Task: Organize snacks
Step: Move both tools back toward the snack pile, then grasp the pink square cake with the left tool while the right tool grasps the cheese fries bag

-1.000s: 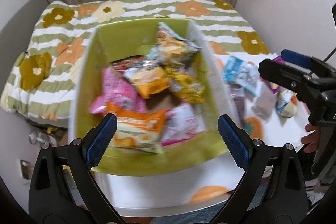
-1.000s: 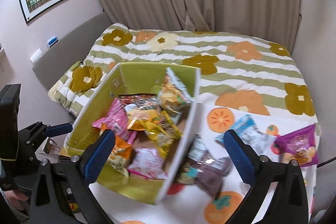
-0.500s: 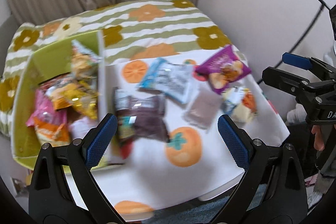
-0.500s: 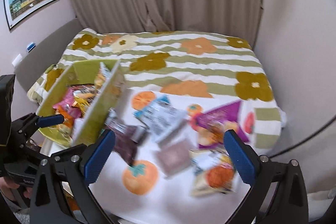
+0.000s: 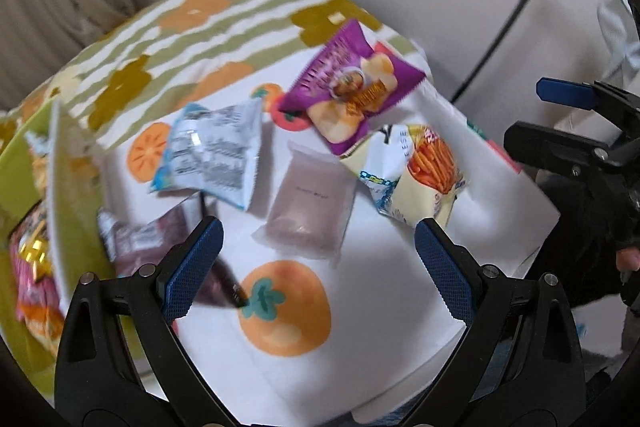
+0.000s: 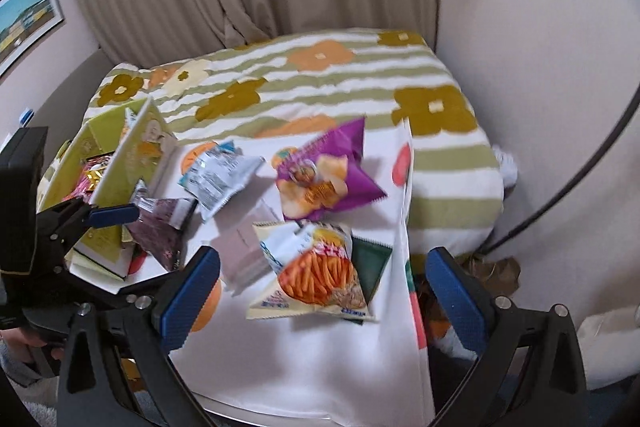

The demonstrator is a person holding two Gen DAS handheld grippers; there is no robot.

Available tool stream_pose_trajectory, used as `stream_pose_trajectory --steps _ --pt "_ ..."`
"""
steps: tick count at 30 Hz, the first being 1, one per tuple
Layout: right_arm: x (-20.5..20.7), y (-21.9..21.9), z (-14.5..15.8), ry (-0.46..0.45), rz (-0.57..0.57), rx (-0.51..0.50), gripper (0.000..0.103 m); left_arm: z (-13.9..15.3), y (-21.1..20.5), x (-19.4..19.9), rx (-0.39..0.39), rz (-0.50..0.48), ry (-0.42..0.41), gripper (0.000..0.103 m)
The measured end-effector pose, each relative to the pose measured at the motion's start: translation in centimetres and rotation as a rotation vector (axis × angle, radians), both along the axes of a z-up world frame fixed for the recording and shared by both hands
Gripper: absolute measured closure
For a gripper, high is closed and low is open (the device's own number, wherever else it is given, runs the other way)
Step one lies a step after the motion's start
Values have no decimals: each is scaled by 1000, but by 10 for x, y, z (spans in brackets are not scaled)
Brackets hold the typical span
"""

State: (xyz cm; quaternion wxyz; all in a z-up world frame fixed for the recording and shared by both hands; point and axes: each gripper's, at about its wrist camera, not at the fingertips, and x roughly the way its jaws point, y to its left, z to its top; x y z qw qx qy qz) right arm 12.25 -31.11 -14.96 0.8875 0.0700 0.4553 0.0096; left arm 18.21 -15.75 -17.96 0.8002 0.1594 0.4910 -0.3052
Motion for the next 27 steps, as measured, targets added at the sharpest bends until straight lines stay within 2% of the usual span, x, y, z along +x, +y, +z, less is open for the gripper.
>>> stream_pose_trajectory --steps 8,15,21,23,25,26,27 --pt "18 3 -42 87 -33 29 1 -45 -25 31 69 -137 56 7" --pt "33 -1 -73 132 -68 17 1 -80 -37 51 97 -188 113 8" --pt "40 2 -85 141 -57 34 1 -102 -44 58 111 -202 162 16" --pt "44 6 -89 147 -43 19 1 -106 -45 60 116 -205 167 26" --pt "48 8 -93 158 -32 10 1 -106 -47 60 124 -211 147 30" --pt "49 9 -95 163 -29 10 1 -106 -47 60 126 -216 140 38" --pt "50 9 -97 165 -26 12 1 -106 -48 60 125 -224 144 40"
